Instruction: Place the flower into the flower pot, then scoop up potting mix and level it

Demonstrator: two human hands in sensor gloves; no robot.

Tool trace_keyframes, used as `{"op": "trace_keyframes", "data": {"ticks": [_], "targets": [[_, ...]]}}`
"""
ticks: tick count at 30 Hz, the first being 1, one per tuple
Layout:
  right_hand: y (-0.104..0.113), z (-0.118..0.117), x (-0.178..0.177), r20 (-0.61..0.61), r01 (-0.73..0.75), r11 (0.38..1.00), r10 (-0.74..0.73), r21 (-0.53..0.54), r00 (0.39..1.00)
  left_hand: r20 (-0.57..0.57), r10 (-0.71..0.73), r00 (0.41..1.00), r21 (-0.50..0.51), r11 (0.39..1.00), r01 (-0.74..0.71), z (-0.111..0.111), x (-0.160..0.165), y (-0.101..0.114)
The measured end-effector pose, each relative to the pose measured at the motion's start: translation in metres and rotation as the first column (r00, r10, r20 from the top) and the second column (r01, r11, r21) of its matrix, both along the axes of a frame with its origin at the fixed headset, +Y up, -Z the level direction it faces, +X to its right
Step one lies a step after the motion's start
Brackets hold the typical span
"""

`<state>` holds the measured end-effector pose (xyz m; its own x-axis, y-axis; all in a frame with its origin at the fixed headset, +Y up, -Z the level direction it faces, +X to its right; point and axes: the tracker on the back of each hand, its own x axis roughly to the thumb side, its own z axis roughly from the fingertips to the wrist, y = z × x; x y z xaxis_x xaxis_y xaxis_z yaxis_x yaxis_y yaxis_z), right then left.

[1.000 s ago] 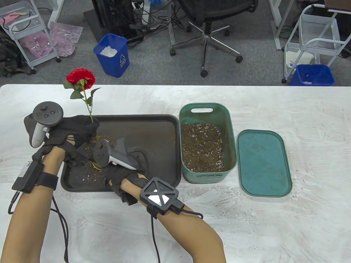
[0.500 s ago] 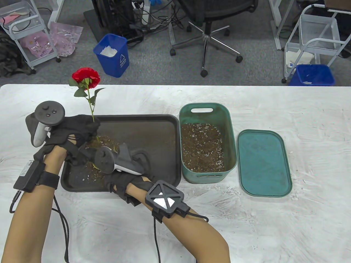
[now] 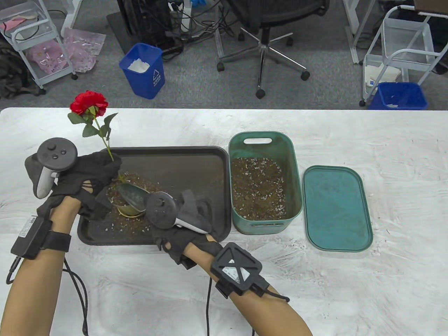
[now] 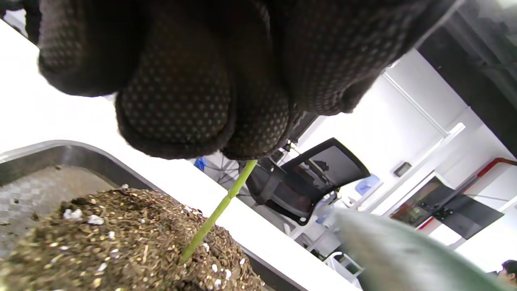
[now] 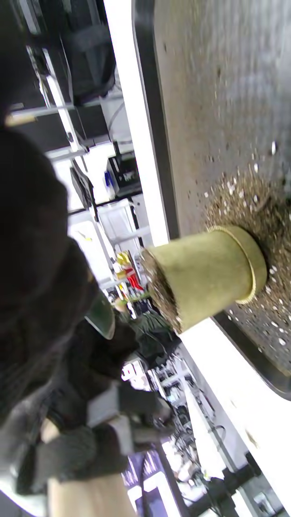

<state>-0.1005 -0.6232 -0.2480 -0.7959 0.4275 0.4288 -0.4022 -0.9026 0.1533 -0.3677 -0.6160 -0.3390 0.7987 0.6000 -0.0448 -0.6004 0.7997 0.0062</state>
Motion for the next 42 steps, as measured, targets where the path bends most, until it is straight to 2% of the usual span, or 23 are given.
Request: {"op": "trace_keyframes", "data": {"ticks": [4,7,21,24,27,29,31,33,34,37,42], "targets": [[0.003,0.009,0.034,0.067,0.059,0.998,-0.059,0.000,0.996,-0.013,-0.064,0.998,0.020,0.998,0.064,0.012,0.005,0.004],[0.003,0.016,0.048,0.100,0.050,0.998,-0.052,0.023,0.994,-0.014,-0.120,0.993,0.029,0.992,0.120,0.017,0.011,0.008],[-0.011,0.029,0.068,0.172,0.031,0.999,-0.035,0.025,0.984,-0.012,-0.241,0.971,0.045,0.969,0.241,0.035,0.021,0.011],[-0.013,0.030,0.073,0.206,0.027,0.998,-0.038,0.055,0.978,-0.052,-0.299,0.953,0.029,0.953,0.301,0.049,0.021,0.004],[-0.018,0.032,0.077,0.241,0.018,0.998,-0.033,0.066,0.970,-0.115,-0.462,0.879,0.155,0.866,0.475,0.080,0.027,-0.004],[-0.022,0.030,0.078,0.264,-0.007,0.998,-0.010,0.062,0.964,-0.162,-0.502,0.849,0.241,0.815,0.528,0.102,0.030,-0.005],[-0.025,0.027,0.077,0.278,-0.018,0.998,0.002,0.056,0.961,-0.191,-0.499,0.845,0.301,0.790,0.534,0.118,0.033,-0.002],[-0.029,0.023,0.073,0.295,-0.036,0.998,0.019,0.051,0.955,-0.220,-0.456,0.863,0.394,0.767,0.506,0.138,0.037,0.005],[-0.032,0.020,0.067,0.310,-0.056,0.995,0.028,0.082,0.950,-0.225,-0.423,0.878,0.445,0.757,0.479,0.148,0.040,0.006],[-0.043,0.010,0.048,0.322,-0.163,0.982,0.124,0.098,0.939,-0.200,-0.405,0.892,0.528,0.722,0.447,0.163,0.053,-0.001],[-0.068,-0.011,0.009,0.351,-0.308,0.950,0.271,0.052,0.896,-0.187,-0.539,0.821,0.552,0.633,0.542,0.173,0.069,-0.016]]}}
